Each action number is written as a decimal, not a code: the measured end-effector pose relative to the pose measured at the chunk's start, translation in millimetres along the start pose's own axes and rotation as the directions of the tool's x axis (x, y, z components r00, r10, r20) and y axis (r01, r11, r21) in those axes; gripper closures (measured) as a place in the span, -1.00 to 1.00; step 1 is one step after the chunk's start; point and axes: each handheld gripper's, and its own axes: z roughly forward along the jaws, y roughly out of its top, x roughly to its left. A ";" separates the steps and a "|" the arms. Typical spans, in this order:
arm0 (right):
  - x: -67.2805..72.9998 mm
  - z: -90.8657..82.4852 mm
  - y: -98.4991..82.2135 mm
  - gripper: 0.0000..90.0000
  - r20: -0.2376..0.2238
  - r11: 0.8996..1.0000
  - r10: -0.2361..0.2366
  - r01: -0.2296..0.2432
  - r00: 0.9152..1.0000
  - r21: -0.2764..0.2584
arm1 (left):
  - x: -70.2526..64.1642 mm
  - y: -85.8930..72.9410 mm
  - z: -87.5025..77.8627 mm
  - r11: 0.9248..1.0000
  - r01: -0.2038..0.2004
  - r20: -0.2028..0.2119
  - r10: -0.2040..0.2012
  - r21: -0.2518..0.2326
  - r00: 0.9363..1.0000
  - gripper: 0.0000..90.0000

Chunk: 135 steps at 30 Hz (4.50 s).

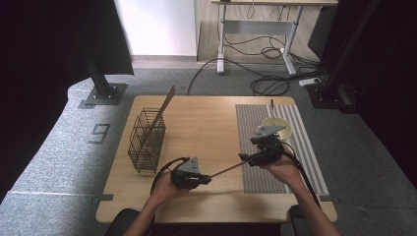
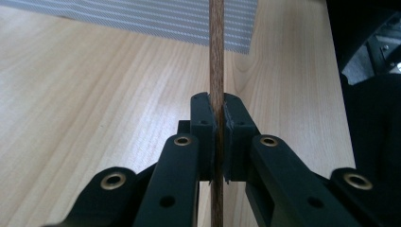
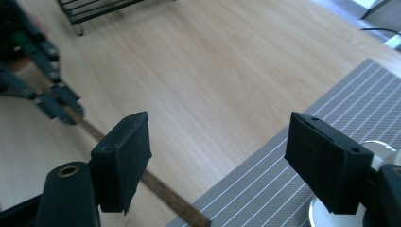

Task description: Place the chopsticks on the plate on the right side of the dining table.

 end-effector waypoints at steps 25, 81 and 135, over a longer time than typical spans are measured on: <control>54.3 45.5 -32.7 0.18 -0.229 0.927 -0.211 0.269 0.950 0.261 | -9.4 3.0 17.1 0.988 -0.047 0.090 0.033 0.150 0.995 0.89; 21.1 17.8 -45.1 0.84 -0.254 0.957 -0.119 0.179 0.960 0.227 | 21.5 -33.9 28.5 0.979 0.188 -0.188 -0.170 0.083 0.967 -1.00; -91.3 8.6 -96.4 0.84 0.171 0.953 0.159 -0.196 0.972 0.231 | 19.6 -34.8 33.3 0.977 0.185 -0.216 -0.159 0.109 0.963 -1.00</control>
